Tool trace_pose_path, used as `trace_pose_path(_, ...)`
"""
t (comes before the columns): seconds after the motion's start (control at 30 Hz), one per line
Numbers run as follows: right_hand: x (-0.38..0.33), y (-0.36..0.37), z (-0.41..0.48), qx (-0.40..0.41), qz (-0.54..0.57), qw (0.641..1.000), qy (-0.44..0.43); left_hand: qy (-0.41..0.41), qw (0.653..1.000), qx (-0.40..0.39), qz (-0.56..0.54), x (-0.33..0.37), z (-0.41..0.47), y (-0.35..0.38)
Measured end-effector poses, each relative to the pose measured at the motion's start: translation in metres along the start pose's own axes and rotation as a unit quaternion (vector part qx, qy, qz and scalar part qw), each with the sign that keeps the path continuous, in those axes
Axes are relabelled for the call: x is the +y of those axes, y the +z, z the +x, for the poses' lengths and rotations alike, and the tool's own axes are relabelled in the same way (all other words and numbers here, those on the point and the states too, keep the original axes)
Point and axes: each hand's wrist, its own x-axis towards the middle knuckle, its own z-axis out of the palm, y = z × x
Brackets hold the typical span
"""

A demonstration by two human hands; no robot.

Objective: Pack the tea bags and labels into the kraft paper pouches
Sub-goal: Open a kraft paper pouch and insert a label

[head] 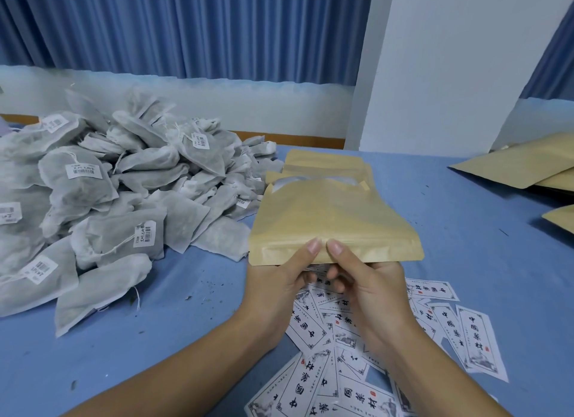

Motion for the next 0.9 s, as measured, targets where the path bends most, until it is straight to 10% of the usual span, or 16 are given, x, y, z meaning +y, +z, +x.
trace_pose_path(0.9,0.0073,0.0018,-0.0003,-0.002,-0.010,1.000,0.010,-0.009,0.998,-0.032,0.062,-0.0051,0.0039,-0.0064)
